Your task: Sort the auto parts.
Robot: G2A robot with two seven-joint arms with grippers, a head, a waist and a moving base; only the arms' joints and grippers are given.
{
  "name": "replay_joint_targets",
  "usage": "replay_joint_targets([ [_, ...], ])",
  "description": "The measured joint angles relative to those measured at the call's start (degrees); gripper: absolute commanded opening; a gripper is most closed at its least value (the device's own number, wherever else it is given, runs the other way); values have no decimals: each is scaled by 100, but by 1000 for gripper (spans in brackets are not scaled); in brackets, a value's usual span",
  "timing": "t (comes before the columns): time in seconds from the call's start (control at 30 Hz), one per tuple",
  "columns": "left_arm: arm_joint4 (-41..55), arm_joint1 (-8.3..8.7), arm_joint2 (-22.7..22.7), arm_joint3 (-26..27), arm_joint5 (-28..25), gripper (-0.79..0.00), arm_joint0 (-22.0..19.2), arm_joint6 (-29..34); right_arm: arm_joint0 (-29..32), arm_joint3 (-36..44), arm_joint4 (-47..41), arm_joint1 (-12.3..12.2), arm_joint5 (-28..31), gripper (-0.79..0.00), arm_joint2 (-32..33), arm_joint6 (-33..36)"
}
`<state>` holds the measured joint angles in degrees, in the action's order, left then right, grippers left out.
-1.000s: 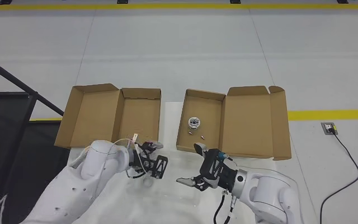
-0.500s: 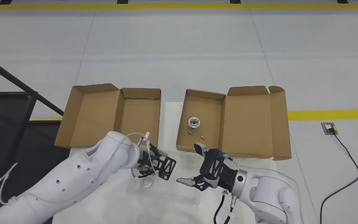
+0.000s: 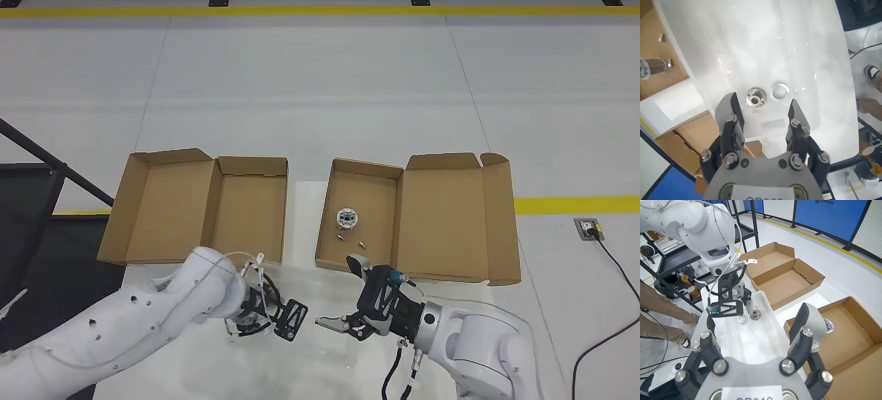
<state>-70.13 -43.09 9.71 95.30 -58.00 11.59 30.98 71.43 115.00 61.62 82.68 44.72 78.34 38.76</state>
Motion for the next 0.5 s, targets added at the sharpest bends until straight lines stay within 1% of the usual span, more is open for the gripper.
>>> replay_joint_targets([
  [0.07,-28,-36,4,-82,0,-228,56,198,0,0,0,0,0,0,0,0],
  [0.1,-60,-53,4,-124,0,-225,78,277,0,0,0,0,0,0,0,0],
  [0.2,-156,-116,4,-296,0,-256,113,367,0,0,0,0,0,0,0,0],
  [0.23,-221,-144,3,-357,0,-280,130,373,0,0,0,0,0,0,0,0],
  [0.37,-470,-241,12,-575,0,-289,169,308,0,0,0,0,0,0,0,0],
  [0.4,-509,-263,28,-628,0,-342,176,257,0,0,0,0,0,0,0,0],
  [0.43,-571,-292,57,-692,12,-354,189,197,0,0,0,0,0,0,0,0],
  [0.5,-666,-334,101,-777,41,-345,228,118,0,0,0,0,0,0,0,0],
])
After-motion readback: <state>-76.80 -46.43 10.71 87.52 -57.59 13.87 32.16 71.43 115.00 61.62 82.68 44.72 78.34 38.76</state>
